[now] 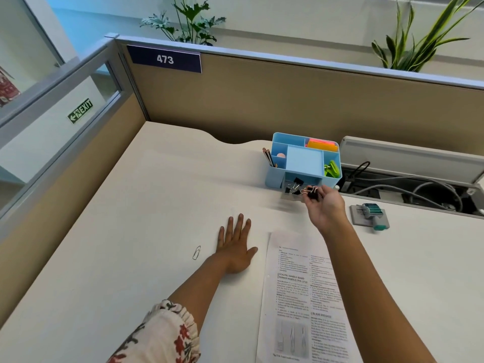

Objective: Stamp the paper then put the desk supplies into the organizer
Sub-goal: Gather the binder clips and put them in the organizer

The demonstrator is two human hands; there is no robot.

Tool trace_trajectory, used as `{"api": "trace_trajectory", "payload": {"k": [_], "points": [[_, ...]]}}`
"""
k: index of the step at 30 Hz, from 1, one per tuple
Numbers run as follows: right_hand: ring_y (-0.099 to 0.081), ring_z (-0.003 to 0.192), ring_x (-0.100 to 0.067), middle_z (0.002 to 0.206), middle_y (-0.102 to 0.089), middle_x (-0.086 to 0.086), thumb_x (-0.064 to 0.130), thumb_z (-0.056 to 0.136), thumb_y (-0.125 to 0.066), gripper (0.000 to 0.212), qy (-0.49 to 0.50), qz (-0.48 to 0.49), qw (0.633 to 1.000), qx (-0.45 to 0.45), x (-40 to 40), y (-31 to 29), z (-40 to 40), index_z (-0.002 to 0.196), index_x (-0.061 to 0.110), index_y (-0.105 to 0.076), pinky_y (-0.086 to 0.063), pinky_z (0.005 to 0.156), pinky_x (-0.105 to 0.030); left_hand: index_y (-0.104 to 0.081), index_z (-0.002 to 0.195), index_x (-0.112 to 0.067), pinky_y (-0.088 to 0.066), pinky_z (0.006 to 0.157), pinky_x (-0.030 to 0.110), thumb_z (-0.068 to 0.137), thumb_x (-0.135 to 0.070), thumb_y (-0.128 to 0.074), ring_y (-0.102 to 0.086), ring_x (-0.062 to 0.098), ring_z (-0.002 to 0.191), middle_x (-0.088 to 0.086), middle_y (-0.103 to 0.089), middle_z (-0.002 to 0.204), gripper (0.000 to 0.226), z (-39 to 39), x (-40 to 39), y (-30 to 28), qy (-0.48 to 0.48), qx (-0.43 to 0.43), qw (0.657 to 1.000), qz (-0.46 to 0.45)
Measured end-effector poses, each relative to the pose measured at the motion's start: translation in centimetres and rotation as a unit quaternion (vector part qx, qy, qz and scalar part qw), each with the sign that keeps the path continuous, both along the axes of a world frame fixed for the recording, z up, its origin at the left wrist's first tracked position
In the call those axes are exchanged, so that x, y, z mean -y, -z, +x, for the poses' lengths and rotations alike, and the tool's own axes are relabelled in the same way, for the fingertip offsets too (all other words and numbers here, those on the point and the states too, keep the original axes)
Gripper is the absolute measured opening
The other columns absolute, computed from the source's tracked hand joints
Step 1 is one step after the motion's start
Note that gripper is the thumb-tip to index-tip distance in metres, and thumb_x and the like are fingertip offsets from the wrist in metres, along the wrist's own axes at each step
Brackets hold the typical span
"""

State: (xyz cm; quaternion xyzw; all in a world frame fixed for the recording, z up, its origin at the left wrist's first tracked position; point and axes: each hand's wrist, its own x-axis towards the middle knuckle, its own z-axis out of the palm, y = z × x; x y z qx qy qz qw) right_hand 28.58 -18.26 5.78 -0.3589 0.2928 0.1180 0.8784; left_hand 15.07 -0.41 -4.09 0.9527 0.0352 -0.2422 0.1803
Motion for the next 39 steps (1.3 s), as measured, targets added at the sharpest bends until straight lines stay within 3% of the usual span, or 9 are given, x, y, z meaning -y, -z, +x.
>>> {"api": "trace_trajectory", "payload": {"k": [6,9,11,12,15,16,18,24,39], "points": [[-0.032,0.142,-0.034,0.154,-0.030,-0.023,0.010,0.104,-0.034,0.050,-0.019,-0.046,0.999,0.007,0.4,-1.0,0.3,0.150,-0.004,-0.021,-0.030,0.117,-0.041,0.026,0.147,-0.023,0.020,0.116,0.045,0.101,-0.046,-0.027,0.038,0.021,0.138,-0.002,0.040,0.151,0.074,0.0,0.0,0.0,0.004,-0.011,1.000,0.002],[-0.042,0.136,-0.033,0.148,-0.041,-0.021,0.007,0.103,-0.035,0.045,-0.030,-0.085,0.995,0.036,0.6,-0.7,-0.9,0.146,-0.004,-0.031,-0.036,0.113,-0.038,0.026,0.147,-0.023,0.020,0.116,0.045,0.101,-0.047,-0.027,0.038,0.021,0.138,-0.002,0.041,0.150,0.075,0.0,0.0,0.0,0.006,-0.012,1.000,0.004],[-0.056,0.123,-0.029,0.133,-0.057,-0.017,0.004,0.101,-0.040,0.036,-0.047,-0.203,0.975,0.081,0.3,0.2,-2.3,0.135,0.000,-0.049,-0.046,0.105,-0.034,0.026,0.147,-0.023,0.020,0.116,0.045,0.101,-0.047,-0.027,0.039,0.021,0.138,-0.003,0.041,0.150,0.075,0.0,-0.1,-0.1,0.007,-0.013,1.000,0.005],[-0.061,0.115,-0.026,0.122,-0.063,-0.013,0.003,0.099,-0.043,0.031,-0.064,-0.308,0.942,0.120,0.1,0.8,-3.2,0.126,0.005,-0.057,-0.049,0.100,-0.033,0.026,0.147,-0.023,0.020,0.116,0.044,0.101,-0.047,-0.027,0.039,0.021,0.138,-0.003,0.041,0.150,0.075,0.0,-0.1,-0.1,0.007,-0.013,1.000,0.005],[-0.060,0.098,-0.016,0.106,-0.066,-0.003,0.003,0.095,-0.048,0.023,-0.133,-0.591,0.757,0.246,-0.2,3.2,-5.3,0.107,0.013,-0.064,-0.050,0.090,-0.029,0.027,0.147,-0.023,0.020,0.115,0.044,0.101,-0.047,-0.027,0.039,0.021,0.137,-0.003,0.042,0.150,0.074,0.0,0.0,-0.2,0.008,-0.017,1.000,0.003],[-0.059,0.098,-0.016,0.107,-0.064,-0.004,0.002,0.094,-0.048,0.023,-0.150,-0.627,0.715,0.270,-0.2,4.0,-5.7,0.107,0.012,-0.064,-0.047,0.088,-0.027,0.027,0.147,-0.023,0.020,0.115,0.044,0.101,-0.046,-0.027,0.039,0.021,0.137,-0.003,0.042,0.149,0.075,0.0,0.0,-0.2,0.009,-0.018,1.000,0.003],[-0.057,0.104,-0.019,0.111,-0.062,-0.005,0.001,0.094,-0.048,0.024,-0.176,-0.661,0.672,0.284,-0.3,5.2,-5.8,0.110,0.010,-0.063,-0.045,0.091,-0.027,0.027,0.147,-0.023,0.020,0.116,0.045,0.101,-0.047,-0.027,0.039,0.021,0.137,-0.002,0.042,0.149,0.075,0.0,-0.1,-0.3,0.010,-0.019,1.000,0.003],[-0.049,0.118,-0.022,0.122,-0.057,-0.007,0.003,0.095,-0.047,0.028,-0.201,-0.695,0.635,0.269,-0.2,5.9,-3.5,0.121,0.010,-0.057,-0.033,0.095,-0.021,0.027,0.147,-0.023,0.019,0.116,0.046,0.101,-0.047,-0.027,0.040,0.021,0.137,-0.002,0.042,0.149,0.075,0.1,-0.1,-0.2,0.009,-0.022,1.000,0.005],[-0.054,0.122,-0.027,0.139,-0.054,-0.007,0.000,0.095,-0.047,0.038,-0.245,-0.706,0.607,0.269,-0.4,6.4,-0.2,0.130,0.013,-0.054,-0.045,0.102,-0.035,0.027,0.147,-0.023,0.019,0.116,0.046,0.101,-0.046,-0.027,0.039,0.021,0.137,-0.002,0.042,0.149,0.074,0.2,-0.1,-0.5,0.012,-0.028,0.999,0.008]]}}
